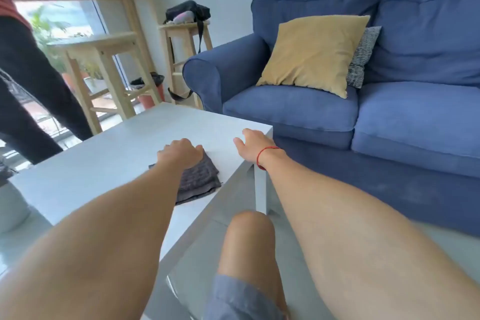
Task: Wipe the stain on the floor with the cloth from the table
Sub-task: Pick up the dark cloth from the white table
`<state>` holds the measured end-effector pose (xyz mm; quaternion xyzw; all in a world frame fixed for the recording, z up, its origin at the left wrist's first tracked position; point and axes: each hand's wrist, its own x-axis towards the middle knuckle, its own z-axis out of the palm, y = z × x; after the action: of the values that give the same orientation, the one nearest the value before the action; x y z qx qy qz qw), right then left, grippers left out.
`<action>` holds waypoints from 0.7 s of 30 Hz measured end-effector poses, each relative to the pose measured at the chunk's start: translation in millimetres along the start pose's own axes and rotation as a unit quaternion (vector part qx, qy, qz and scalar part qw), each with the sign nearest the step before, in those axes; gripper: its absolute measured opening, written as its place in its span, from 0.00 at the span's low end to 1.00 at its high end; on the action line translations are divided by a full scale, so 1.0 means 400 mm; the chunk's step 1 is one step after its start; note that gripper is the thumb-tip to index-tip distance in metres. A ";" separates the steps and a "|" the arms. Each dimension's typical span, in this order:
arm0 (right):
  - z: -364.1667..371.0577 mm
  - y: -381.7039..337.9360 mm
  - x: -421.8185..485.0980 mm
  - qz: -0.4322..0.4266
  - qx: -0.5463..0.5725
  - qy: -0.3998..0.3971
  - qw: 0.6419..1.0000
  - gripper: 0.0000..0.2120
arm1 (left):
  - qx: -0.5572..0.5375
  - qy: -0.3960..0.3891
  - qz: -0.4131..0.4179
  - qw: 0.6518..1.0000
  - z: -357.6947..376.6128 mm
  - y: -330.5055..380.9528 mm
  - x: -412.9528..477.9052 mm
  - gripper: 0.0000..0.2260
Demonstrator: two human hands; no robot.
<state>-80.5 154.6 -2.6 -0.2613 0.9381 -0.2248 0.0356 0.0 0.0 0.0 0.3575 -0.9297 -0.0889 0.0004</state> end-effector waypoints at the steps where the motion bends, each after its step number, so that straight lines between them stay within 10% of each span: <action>1: 0.024 -0.027 -0.003 -0.010 0.000 -0.021 1.000 0.22 | 0.006 -0.006 -0.029 1.000 0.004 -0.041 -0.002 0.25; 8: 0.198 -0.149 -0.021 -0.010 -0.050 -0.058 0.997 0.28 | -0.039 -0.001 -0.167 0.985 0.106 -0.195 -0.003 0.33; 14: 0.161 -0.158 -0.028 0.040 0.087 -0.126 0.987 0.26 | -0.108 -0.046 -0.116 0.986 0.082 -0.138 -0.015 0.23; 21: 0.043 -0.030 -0.047 0.102 0.300 0.040 0.947 0.18 | -0.351 0.042 0.028 0.935 0.062 0.063 -0.059 0.16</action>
<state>-55.3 148.2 -13.6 -0.1321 0.8493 -0.5017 0.0974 -0.9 38.0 -18.8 0.3114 -0.8482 -0.3943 0.1678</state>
